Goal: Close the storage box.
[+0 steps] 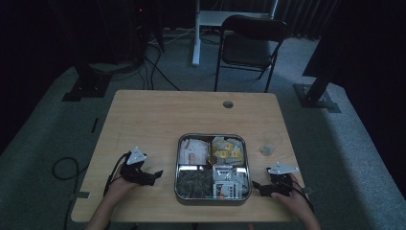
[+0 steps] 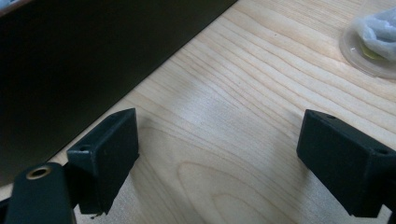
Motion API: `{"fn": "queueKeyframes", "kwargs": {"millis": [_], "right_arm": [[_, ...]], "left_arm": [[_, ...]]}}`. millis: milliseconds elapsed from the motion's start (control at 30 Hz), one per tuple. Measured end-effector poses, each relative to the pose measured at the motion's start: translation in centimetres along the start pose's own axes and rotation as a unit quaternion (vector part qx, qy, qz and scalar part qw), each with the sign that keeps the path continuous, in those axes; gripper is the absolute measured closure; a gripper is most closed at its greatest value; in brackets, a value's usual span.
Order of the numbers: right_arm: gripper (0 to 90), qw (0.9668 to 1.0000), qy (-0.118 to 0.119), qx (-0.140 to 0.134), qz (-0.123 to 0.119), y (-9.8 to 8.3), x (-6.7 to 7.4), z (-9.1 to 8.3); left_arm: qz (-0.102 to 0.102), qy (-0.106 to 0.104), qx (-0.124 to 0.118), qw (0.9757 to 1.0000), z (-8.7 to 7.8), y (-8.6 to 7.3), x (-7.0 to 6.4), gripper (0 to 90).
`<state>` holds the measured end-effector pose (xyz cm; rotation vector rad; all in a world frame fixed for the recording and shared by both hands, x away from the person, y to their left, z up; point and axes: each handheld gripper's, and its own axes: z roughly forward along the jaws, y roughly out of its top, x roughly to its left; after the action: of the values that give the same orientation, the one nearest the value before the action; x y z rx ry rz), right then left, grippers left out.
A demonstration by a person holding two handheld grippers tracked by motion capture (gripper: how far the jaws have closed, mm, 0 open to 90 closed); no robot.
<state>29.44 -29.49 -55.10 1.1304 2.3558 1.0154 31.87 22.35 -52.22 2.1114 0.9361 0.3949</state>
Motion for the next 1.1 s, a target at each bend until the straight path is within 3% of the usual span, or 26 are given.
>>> {"fn": "queueKeyframes", "kwargs": {"millis": [367, 633, 1100], "right_arm": [[12.3, 1.0000, 0.000, 0.000, 0.000, 0.0, 0.0, 0.0], [12.3, 1.0000, 0.000, -0.001, 0.000, 0.0, 0.0, 0.0], [12.3, 1.0000, 0.000, -0.001, 0.000, 0.0, 0.0, 0.0]], "left_arm": [[0.014, 0.002, 0.038, 0.9992, 0.0, -1.9, 0.5, 1.1], [0.035, -0.004, 0.074, 0.9967, -0.3, -3.1, 0.4, 1.1], [0.043, -0.015, 0.056, 0.9974, -0.7, -3.8, 0.5, 1.1]]}}
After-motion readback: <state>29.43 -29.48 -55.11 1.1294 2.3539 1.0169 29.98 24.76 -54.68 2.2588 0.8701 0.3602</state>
